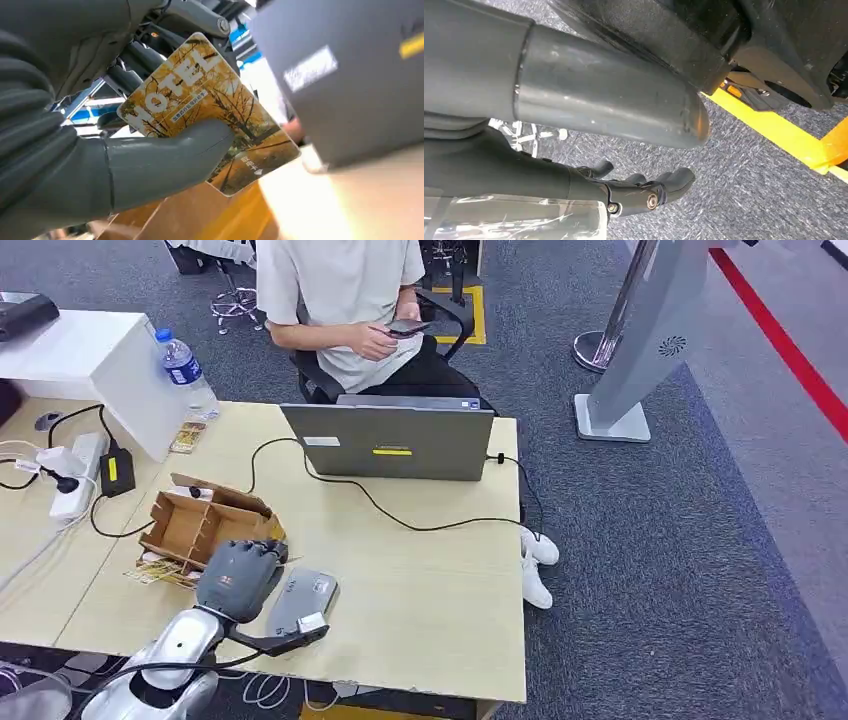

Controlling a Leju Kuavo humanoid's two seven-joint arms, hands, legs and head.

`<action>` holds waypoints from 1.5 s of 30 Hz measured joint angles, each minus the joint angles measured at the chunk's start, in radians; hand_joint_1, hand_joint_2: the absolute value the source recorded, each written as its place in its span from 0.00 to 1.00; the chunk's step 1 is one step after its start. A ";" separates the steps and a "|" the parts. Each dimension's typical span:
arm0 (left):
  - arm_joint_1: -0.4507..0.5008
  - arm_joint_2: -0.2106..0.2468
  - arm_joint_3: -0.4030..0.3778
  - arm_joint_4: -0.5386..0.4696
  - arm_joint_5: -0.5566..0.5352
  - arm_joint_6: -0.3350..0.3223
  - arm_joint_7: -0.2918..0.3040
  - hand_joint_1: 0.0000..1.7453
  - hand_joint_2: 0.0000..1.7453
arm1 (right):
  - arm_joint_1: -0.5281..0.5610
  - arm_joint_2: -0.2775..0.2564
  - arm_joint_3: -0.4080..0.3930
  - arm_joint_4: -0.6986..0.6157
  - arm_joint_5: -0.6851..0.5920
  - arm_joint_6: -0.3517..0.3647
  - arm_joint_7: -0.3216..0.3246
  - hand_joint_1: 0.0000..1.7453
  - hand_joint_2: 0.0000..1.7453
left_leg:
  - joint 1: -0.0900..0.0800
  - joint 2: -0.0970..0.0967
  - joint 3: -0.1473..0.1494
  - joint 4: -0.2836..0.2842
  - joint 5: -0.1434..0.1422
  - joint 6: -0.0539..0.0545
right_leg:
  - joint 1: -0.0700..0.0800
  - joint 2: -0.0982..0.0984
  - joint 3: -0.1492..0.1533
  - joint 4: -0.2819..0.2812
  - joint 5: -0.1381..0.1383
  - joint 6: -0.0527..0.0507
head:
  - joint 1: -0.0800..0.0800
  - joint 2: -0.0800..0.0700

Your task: Pass the card to the sensor for recognition and then transmit it.

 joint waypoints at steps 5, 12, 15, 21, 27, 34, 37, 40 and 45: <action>-0.028 -0.023 -0.009 -0.001 0.000 -0.056 0.005 1.00 1.00 | 0.000 0.000 0.000 0.000 0.006 0.001 -0.003 0.00 0.00 | 0.000 0.000 0.000 0.000 0.000 0.000 | 0.000 0.001 0.000 0.000 0.000 0.000 | 0.000 0.000; -0.029 -0.007 -0.014 0.000 0.006 -0.124 0.014 1.00 1.00 | -0.001 0.000 0.000 0.000 0.012 0.000 0.004 0.00 0.00 | 0.000 0.000 0.000 0.000 0.000 0.000 | 0.000 0.001 -0.001 0.000 0.000 0.000 | 0.000 0.000; -0.029 0.005 -0.021 0.000 0.014 -0.137 0.014 1.00 1.00 | -0.001 0.000 -0.001 0.000 0.012 0.000 0.004 0.00 0.00 | 0.000 0.000 0.000 0.000 0.000 0.000 | 0.000 0.001 -0.001 0.000 0.000 0.000 | 0.000 0.000; -0.022 0.030 -0.031 0.000 0.036 -0.163 0.010 1.00 1.00 | 0.001 0.000 -0.002 0.000 0.023 -0.009 0.000 0.00 0.00 | 0.000 0.000 0.000 0.000 0.000 0.000 | 0.000 0.001 -0.001 0.000 0.000 0.000 | 0.000 0.000; -0.024 0.080 -0.053 0.000 0.109 -0.232 -0.042 1.00 1.00 | 0.001 0.000 -0.002 0.000 0.031 -0.007 0.001 0.00 0.00 | 0.000 0.000 0.000 0.000 0.000 0.000 | 0.000 0.001 -0.001 0.000 0.000 0.000 | 0.000 0.000; -0.051 0.156 -0.080 0.000 0.212 -0.311 -0.119 1.00 1.00 | -0.001 0.000 -0.002 0.000 0.035 0.004 0.004 0.00 0.00 | 0.001 0.000 0.000 0.000 0.000 -0.001 | 0.001 0.001 -0.001 0.000 0.000 0.000 | 0.000 0.000; -0.059 0.179 -0.093 0.000 0.233 -0.307 -0.125 1.00 1.00 | -0.001 0.000 -0.002 0.000 0.036 0.004 0.004 0.00 0.00 | 0.001 0.000 0.000 0.000 0.001 -0.001 | 0.001 0.001 -0.001 0.000 0.000 0.000 | 0.000 0.000; -0.069 0.182 -0.098 0.000 0.247 -0.284 -0.124 1.00 1.00 | -0.001 0.000 -0.002 0.000 0.037 0.003 0.003 0.00 0.00 | 0.000 0.000 0.000 0.000 0.001 -0.001 | 0.000 0.001 -0.001 0.000 0.000 0.000 | 0.000 0.000; -0.106 0.145 -0.099 -0.015 0.237 -0.135 -0.095 1.00 1.00 | -0.001 0.000 -0.005 0.000 0.044 0.002 -0.003 0.00 0.00 | 0.000 0.000 0.000 0.000 0.001 -0.001 | 0.000 0.000 0.000 0.000 0.000 0.000 | 0.000 0.000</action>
